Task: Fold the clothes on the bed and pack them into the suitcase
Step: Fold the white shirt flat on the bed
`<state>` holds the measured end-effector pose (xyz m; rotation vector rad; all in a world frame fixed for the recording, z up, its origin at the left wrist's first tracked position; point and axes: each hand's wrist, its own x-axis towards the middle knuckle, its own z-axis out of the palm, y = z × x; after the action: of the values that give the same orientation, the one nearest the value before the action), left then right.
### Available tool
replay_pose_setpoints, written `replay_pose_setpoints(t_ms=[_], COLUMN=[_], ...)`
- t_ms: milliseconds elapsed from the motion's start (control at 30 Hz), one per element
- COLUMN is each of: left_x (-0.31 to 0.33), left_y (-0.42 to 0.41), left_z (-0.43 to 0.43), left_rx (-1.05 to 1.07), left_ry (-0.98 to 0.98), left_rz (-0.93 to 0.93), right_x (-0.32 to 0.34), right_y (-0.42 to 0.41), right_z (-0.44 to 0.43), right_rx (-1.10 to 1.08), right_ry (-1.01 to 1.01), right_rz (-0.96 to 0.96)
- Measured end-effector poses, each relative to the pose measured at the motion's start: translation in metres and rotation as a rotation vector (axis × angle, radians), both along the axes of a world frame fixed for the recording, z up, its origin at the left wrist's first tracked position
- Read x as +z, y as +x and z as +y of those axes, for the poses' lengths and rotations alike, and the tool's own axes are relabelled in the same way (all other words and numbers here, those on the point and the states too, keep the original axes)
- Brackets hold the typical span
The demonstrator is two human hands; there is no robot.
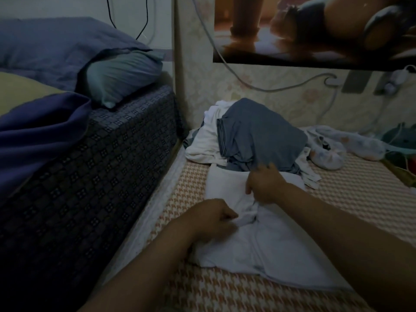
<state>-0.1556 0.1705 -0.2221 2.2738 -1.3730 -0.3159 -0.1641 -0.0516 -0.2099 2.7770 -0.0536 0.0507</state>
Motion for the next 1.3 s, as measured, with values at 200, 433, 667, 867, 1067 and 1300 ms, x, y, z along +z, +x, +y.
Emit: replay_pose_setpoints(t_ms=[200,433,667,867,1067,1300], left_x=[-0.012,-0.029,-0.031,-0.003,0.054,0.071], left_y=[0.030,0.030,0.033,0.024,0.003,-0.059], left_z=[0.010,0.016,0.013,0.003,-0.032,-0.107], left_rx=[0.430,0.503,0.603,0.579,0.346,0.100], left_ry=[-0.218,0.079,0.075,0.034,0.235,0.094], left_rz=[-0.129,-0.174,-0.101,0.048,0.223,0.490], right_x=[-0.002,-0.021,-0.015,0.006,0.035,0.022], right_y=[0.041,0.075,0.086,0.065,0.011,-0.071], right_z=[0.042,0.043,0.052,0.045,-0.024,-0.106], right_rx=[0.020,-0.139,0.468,0.351,0.318,0.156], right_ry=[0.747,0.876,0.165,0.255,0.573,0.632], right_rz=[-0.207,-0.290,-0.084,0.046,-0.251,-0.423])
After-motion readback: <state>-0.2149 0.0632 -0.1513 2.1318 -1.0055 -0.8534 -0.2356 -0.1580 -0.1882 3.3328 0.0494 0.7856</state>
